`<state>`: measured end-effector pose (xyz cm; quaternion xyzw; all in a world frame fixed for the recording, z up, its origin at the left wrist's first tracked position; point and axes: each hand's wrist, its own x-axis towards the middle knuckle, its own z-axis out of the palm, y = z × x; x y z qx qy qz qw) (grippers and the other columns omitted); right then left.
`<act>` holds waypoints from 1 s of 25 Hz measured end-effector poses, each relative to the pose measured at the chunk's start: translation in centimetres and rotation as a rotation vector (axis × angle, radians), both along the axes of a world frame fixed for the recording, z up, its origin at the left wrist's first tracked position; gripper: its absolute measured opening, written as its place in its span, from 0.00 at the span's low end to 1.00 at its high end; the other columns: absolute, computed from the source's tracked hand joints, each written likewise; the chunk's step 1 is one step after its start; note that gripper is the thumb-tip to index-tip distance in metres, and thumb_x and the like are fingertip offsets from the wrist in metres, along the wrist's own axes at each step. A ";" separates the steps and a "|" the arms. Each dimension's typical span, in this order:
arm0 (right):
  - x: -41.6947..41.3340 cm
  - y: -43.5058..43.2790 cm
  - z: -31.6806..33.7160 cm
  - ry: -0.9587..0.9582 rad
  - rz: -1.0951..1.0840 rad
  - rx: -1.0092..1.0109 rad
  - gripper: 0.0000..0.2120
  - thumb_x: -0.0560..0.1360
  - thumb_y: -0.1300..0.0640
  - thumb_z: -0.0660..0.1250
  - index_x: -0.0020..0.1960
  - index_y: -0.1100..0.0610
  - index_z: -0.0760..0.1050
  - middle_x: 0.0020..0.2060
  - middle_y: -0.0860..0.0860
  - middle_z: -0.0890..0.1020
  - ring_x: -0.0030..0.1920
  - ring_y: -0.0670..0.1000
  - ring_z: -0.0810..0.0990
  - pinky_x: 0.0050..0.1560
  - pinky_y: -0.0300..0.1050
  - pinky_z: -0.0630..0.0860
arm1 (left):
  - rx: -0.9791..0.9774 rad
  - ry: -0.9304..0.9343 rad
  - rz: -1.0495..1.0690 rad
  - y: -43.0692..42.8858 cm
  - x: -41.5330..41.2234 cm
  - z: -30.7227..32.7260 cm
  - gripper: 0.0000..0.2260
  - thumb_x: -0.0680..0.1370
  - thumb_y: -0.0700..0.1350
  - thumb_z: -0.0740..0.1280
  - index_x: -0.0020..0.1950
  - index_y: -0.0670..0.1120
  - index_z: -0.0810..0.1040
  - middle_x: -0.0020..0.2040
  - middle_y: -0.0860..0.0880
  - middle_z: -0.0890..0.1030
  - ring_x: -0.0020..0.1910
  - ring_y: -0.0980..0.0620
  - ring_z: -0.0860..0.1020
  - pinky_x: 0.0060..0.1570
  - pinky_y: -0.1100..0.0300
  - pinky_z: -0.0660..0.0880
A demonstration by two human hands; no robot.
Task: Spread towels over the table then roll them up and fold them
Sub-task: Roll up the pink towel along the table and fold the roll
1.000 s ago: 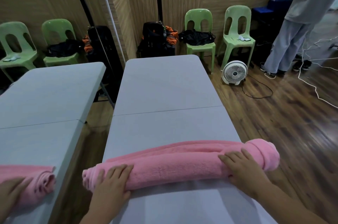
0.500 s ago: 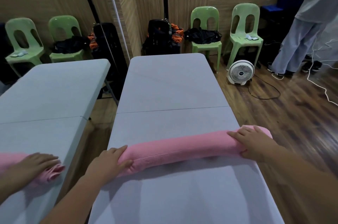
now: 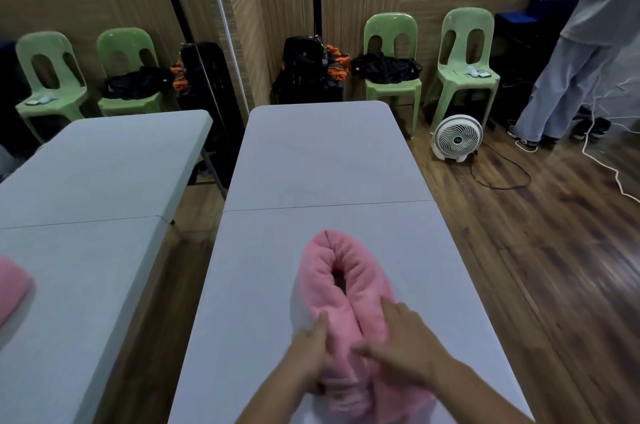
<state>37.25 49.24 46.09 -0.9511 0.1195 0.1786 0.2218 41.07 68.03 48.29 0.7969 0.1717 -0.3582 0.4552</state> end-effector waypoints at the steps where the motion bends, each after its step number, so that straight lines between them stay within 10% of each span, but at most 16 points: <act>1: -0.4 1.4 0.6 0.039 0.040 -0.037 0.61 0.57 0.18 0.57 0.78 0.56 0.49 0.71 0.53 0.64 0.69 0.56 0.65 0.67 0.57 0.64 | -0.112 0.131 -0.075 -0.5 -0.2 0.9 0.27 0.79 0.65 0.53 0.62 0.46 0.77 0.55 0.48 0.80 0.49 0.46 0.79 0.49 0.51 0.79; 4: -0.6 2.3 0.9 0.007 0.213 -0.296 0.58 0.59 0.27 0.62 0.78 0.54 0.45 0.74 0.54 0.60 0.74 0.56 0.57 0.71 0.68 0.52 | -0.165 0.071 -0.551 0.9 0.9 3.4 0.16 0.77 0.56 0.61 0.56 0.50 0.80 0.54 0.54 0.82 0.50 0.54 0.81 0.50 0.54 0.79; 6: 0.2 1.2 0.9 -0.052 0.371 -0.342 0.52 0.62 0.36 0.67 0.78 0.53 0.47 0.76 0.54 0.59 0.75 0.57 0.56 0.72 0.68 0.50 | 0.010 -0.327 -0.888 2.7 2.9 4.4 0.14 0.73 0.53 0.64 0.57 0.53 0.80 0.56 0.53 0.81 0.53 0.55 0.78 0.59 0.54 0.76; 9: 2.4 -1.0 1.5 -0.064 0.596 -0.383 0.50 0.65 0.41 0.72 0.77 0.45 0.47 0.78 0.52 0.52 0.77 0.59 0.48 0.72 0.69 0.48 | 0.535 -0.891 -1.194 5.6 6.4 3.7 0.44 0.63 0.67 0.64 0.77 0.59 0.54 0.80 0.50 0.54 0.77 0.45 0.52 0.76 0.45 0.52; 11: 3.6 -2.0 1.4 -0.004 0.597 -0.385 0.53 0.64 0.42 0.74 0.77 0.40 0.41 0.79 0.51 0.45 0.77 0.60 0.43 0.72 0.71 0.47 | 0.632 -0.756 -1.192 6.6 7.3 2.3 0.59 0.58 0.71 0.69 0.77 0.58 0.36 0.80 0.52 0.38 0.78 0.43 0.41 0.75 0.38 0.49; 13: 3.8 -2.0 0.9 0.063 0.417 -0.266 0.60 0.59 0.39 0.75 0.76 0.39 0.36 0.79 0.49 0.43 0.77 0.61 0.42 0.71 0.72 0.48 | 0.605 -0.603 -1.143 6.4 6.7 0.8 0.63 0.58 0.65 0.75 0.76 0.58 0.32 0.80 0.52 0.39 0.76 0.39 0.52 0.70 0.39 0.63; 17: 2.7 -0.8 0.0 -0.017 0.314 -0.198 0.53 0.57 0.45 0.72 0.76 0.43 0.49 0.71 0.50 0.63 0.68 0.59 0.60 0.67 0.55 0.67 | 0.595 -0.754 -0.981 6.0 4.9 -0.4 0.48 0.62 0.63 0.67 0.77 0.60 0.46 0.70 0.53 0.61 0.58 0.47 0.67 0.45 0.52 0.75; 25: 4.9 -5.6 13.5 -0.445 0.168 -0.245 0.42 0.58 0.48 0.67 0.72 0.40 0.59 0.61 0.44 0.70 0.59 0.52 0.67 0.49 0.50 0.76 | 0.462 -1.093 -0.815 3.0 9.6 12.9 0.43 0.59 0.59 0.66 0.73 0.64 0.54 0.64 0.60 0.64 0.54 0.49 0.68 0.44 0.52 0.74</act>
